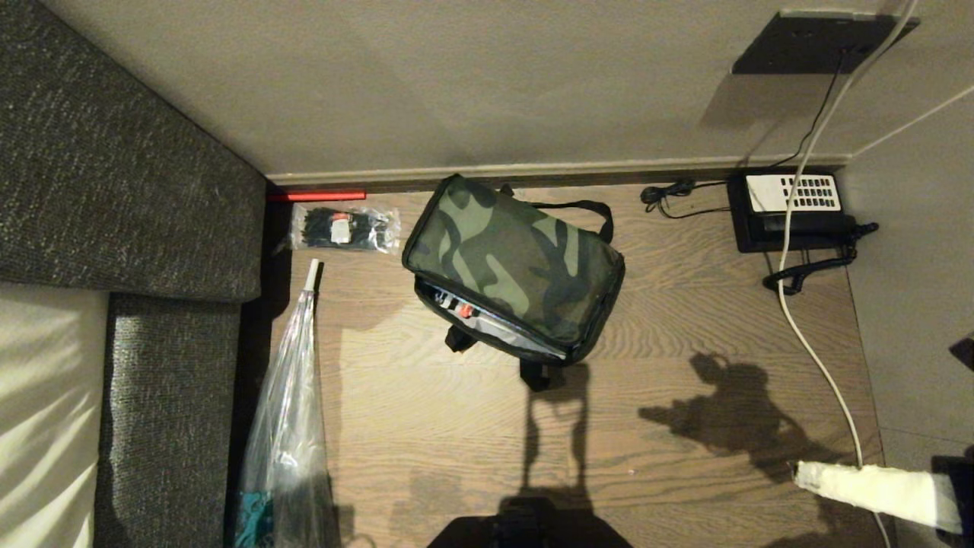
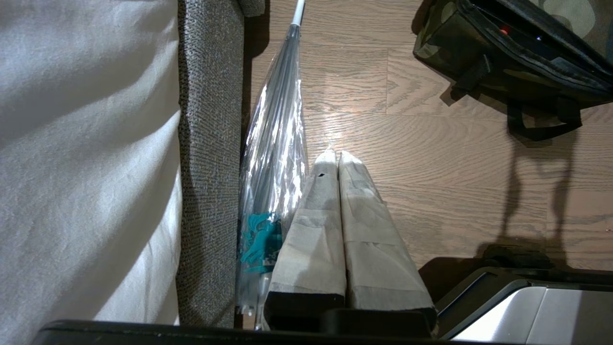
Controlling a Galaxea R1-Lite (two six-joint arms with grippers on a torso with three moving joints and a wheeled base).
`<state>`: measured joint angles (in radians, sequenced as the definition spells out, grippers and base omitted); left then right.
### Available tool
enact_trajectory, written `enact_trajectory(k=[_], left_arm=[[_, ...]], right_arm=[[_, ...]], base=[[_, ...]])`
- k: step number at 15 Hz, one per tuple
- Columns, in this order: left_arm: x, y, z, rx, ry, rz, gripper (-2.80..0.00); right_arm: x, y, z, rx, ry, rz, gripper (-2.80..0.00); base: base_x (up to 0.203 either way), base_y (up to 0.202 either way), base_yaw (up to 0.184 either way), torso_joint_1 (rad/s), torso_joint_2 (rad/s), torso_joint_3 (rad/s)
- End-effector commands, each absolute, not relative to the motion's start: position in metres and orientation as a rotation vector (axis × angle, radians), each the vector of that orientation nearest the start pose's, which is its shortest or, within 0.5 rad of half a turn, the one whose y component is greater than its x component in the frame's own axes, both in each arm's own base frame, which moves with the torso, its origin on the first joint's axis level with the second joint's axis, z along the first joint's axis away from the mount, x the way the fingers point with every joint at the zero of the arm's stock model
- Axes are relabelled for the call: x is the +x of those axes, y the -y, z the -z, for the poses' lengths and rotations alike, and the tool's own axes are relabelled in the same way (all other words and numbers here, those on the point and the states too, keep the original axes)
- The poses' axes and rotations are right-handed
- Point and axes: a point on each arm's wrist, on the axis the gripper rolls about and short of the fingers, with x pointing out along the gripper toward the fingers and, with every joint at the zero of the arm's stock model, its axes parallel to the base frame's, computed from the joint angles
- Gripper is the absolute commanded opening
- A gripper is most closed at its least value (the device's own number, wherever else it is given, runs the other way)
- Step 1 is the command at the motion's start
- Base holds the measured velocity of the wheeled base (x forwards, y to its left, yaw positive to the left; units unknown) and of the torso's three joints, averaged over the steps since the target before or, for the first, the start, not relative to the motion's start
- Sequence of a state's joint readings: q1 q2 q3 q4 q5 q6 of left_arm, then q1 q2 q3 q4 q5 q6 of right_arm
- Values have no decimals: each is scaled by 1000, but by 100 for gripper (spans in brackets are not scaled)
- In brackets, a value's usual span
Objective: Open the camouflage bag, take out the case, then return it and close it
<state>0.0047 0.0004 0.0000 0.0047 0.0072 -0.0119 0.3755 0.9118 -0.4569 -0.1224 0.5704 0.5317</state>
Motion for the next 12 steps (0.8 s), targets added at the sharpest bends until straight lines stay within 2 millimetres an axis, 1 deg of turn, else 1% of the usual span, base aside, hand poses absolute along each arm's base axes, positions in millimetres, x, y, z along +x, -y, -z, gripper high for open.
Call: enact_trajectory(k=[1, 3, 5, 7, 8, 9, 10, 12], left_arm=[[-23, 0, -74, -12, -6, -12, -280], [-23, 0, -74, -12, -6, -12, -280], [-23, 0, -74, -12, -6, -12, -280], [-23, 0, -74, -12, -6, -12, -280], [-23, 0, -74, -12, -6, -14, -280], [-23, 0, -74, -12, -6, -14, -280], [-23, 0, -74, -12, -6, -12, -280], [-23, 0, -74, -12, -6, -12, -280]], right_arm=[[48, -30, -194, 425, -484, -760, -280], [22, -16, -180, 296, -454, -639, -280], [0, -7, -153, 199, -449, -456, -280], [-14, -3, -127, 144, -454, -287, -280], [-17, -2, -115, 127, -459, -226, -280], [-16, -2, -106, 115, -455, -178, -280], [-11, -1, -100, 101, -411, -125, -280], [-5, -1, -95, 36, -313, -115, -280]], base=[[0, 0, 0, 0, 0, 0], [0, 0, 0, 0, 0, 0], [0, 0, 0, 0, 0, 0], [0, 0, 0, 0, 0, 0], [0, 0, 0, 0, 0, 0], [0, 0, 0, 0, 0, 0], [0, 0, 0, 0, 0, 0], [0, 0, 0, 0, 0, 0]])
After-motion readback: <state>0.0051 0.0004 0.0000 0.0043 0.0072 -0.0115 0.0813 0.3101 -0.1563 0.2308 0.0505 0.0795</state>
